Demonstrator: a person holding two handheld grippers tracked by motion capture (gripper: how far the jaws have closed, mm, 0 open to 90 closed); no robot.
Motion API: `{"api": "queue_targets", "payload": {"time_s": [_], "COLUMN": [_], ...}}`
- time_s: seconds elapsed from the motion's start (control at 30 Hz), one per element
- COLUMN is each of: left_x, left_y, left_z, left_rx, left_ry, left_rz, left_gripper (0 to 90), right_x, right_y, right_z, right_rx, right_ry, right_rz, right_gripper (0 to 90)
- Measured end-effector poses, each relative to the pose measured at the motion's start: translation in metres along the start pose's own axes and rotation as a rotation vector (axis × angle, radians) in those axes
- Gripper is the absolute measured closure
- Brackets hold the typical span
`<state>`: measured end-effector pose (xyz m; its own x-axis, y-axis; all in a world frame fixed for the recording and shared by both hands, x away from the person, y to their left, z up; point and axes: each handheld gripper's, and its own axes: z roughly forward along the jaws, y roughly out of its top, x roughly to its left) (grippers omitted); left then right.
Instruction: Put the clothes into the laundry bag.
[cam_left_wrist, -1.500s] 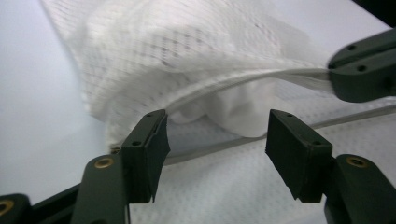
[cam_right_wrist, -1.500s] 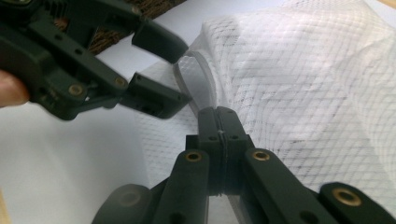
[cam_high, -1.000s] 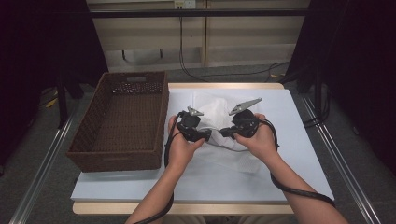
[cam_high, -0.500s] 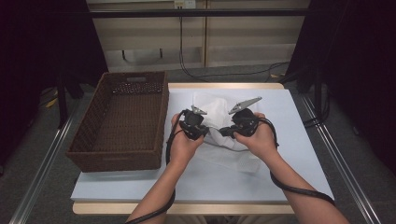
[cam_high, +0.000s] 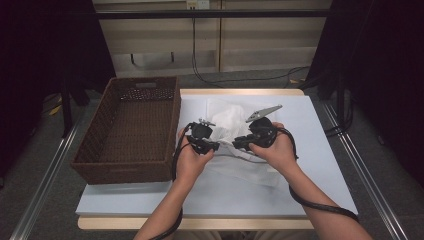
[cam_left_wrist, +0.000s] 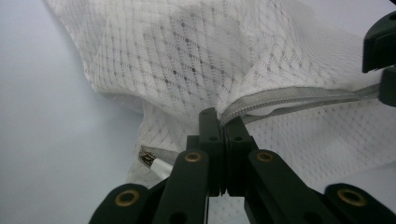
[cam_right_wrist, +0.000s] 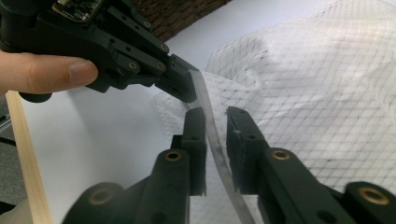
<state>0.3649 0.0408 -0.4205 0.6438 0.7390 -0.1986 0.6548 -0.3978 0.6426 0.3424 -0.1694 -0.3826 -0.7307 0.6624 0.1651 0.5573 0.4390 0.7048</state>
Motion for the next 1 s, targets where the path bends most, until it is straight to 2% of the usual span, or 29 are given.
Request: {"api": "queue_targets", "payload": {"time_s": [0.13, 0.17, 0.27, 0.4, 0.5, 0.73, 0.87, 1.0], "left_x": [0.000, -0.001, -0.002, -0.004, -0.006, -0.010, -0.013, -0.013], "left_y": [-0.003, -0.005, -0.008, -0.011, -0.012, -0.012, -0.010, -0.010], "left_z": [0.001, 0.003, 0.003, 0.002, 0.002, 0.002, 0.001, 0.000], "left_rx": [0.008, 0.005, 0.016, 0.017, 0.026, 0.028, 0.016, 0.019], "left_ry": [-0.013, -0.027, -0.025, -0.023, -0.014, -0.021, -0.024, -0.032], "left_rz": [0.001, -0.004, 0.010, 0.009, 0.039, 0.055, 0.054, 0.064], "left_gripper": [89.0, 89.0, 89.0, 88.8, 88.7, 88.4, 88.3, 88.3], "right_x": [0.003, 0.004, 0.006, 0.005, 0.005, 0.011, 0.016, 0.014], "right_y": [0.000, 0.000, -0.001, -0.003, -0.006, -0.011, -0.014, -0.019], "right_z": [0.000, 0.000, 0.001, 0.002, 0.001, 0.000, 0.005, 0.017], "right_rx": [-0.001, 0.001, 0.009, 0.011, 0.002, 0.012, 0.032, 0.053], "right_ry": [0.019, 0.023, 0.025, 0.021, 0.021, 0.031, 0.056, 0.035], "right_rz": [-0.012, -0.018, -0.028, -0.027, -0.026, -0.040, -0.056, -0.050], "right_gripper": [78.2, 79.1, 83.0, 85.7, 90.0, 90.0, 90.0, 90.0]}}
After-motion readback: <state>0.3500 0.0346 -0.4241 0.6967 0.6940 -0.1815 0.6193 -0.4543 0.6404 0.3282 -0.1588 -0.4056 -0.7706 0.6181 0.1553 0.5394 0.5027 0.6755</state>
